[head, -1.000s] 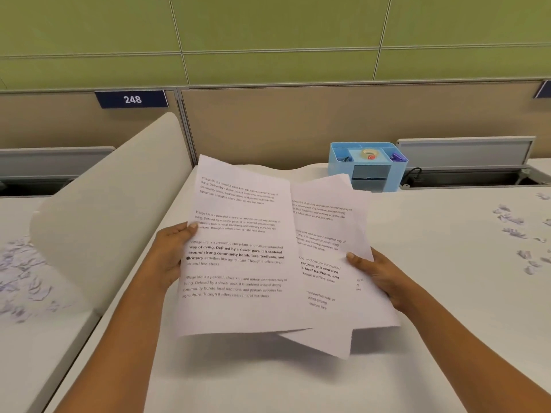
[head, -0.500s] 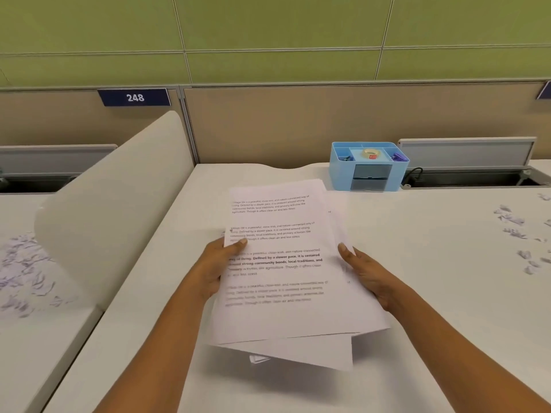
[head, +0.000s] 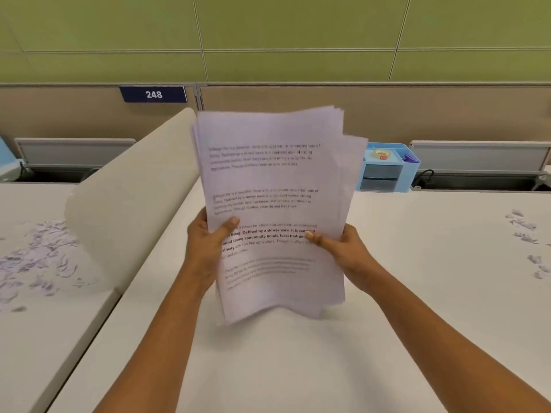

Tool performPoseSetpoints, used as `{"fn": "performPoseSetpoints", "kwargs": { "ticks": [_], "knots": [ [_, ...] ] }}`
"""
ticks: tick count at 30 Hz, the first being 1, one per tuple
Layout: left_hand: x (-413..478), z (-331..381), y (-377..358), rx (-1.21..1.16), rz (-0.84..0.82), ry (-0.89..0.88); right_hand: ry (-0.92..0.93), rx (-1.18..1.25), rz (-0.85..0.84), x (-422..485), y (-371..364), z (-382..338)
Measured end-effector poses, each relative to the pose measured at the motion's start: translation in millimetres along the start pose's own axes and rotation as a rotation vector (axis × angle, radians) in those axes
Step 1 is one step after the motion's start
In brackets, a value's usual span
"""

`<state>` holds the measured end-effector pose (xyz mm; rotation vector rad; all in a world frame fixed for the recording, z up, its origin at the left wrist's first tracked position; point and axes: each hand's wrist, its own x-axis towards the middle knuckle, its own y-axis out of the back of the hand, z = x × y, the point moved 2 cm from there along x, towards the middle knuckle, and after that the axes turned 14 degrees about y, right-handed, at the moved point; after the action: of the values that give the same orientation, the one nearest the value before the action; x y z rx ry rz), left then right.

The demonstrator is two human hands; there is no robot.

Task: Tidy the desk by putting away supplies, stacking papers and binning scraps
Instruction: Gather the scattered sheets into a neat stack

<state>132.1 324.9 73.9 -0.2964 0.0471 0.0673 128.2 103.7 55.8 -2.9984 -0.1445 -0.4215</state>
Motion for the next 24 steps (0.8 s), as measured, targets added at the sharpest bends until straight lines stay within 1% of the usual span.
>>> {"fn": "performPoseSetpoints", "kwargs": {
  "ticks": [2,4,5,9,10,12,18,21,24],
  "knots": [
    [-7.3,12.8,5.9,-0.025,-0.026,-0.071,0.060,0.001,0.009,2.9,-10.6,-7.0],
    [-12.8,16.8,15.7,-0.005,-0.076,-0.094,0.095,0.008,-0.002,1.9,-18.0,-9.3],
    [-14.8,14.3,21.4,0.013,-0.093,-0.076,0.098,0.012,-0.012,-0.3,-19.9,-8.6],
    [-24.1,-8.3,35.6,0.138,-0.146,0.112,0.043,0.019,-0.069,-10.9,-20.2,-0.7],
    [-27.4,-12.1,35.0,0.167,-0.163,0.134,0.035,0.028,-0.081,-12.1,-20.6,-0.5],
    [-30.6,-14.5,34.2,0.181,-0.147,0.115,0.045,0.053,-0.081,-11.4,-23.5,-1.8],
    [-26.0,5.9,36.1,0.200,-0.040,-0.070,0.155,0.033,-0.006,1.2,-37.7,-13.3],
    [-26.0,0.3,44.4,0.214,-0.035,-0.043,0.139,0.003,0.009,-0.5,-41.7,-0.8],
    [-30.3,-25.0,54.3,0.214,0.009,0.061,0.077,-0.041,-0.056,-11.3,-47.5,24.4]
  ]
}}
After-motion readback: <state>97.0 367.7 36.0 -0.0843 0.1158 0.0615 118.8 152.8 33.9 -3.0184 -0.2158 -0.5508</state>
